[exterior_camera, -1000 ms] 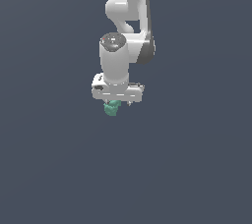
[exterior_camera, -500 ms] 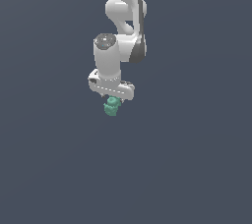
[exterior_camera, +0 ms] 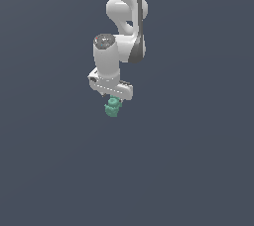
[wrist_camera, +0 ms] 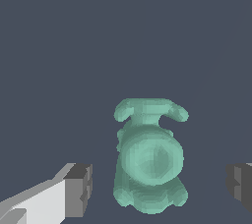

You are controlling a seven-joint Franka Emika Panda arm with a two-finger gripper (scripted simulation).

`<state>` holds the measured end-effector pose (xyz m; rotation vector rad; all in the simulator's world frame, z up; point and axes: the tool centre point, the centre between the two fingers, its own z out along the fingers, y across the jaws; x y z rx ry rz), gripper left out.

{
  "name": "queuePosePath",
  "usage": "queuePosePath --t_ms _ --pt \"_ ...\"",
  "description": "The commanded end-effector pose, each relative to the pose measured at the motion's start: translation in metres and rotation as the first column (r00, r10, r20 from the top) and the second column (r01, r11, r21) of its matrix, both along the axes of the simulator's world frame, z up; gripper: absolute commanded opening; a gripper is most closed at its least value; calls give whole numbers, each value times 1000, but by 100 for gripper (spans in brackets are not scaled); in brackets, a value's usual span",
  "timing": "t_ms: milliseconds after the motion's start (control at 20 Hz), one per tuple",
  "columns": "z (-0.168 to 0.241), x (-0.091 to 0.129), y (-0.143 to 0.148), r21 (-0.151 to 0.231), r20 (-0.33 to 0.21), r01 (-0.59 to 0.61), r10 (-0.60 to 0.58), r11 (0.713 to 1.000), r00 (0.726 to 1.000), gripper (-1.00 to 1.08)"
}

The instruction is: Pick up the object and move it to a goal position.

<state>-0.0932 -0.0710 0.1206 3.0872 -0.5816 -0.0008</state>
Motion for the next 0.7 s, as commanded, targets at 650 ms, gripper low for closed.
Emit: queuePosePath --t_ms 650 --pt "-49 -2 0 0 0 5 -5 1000 1000 100"
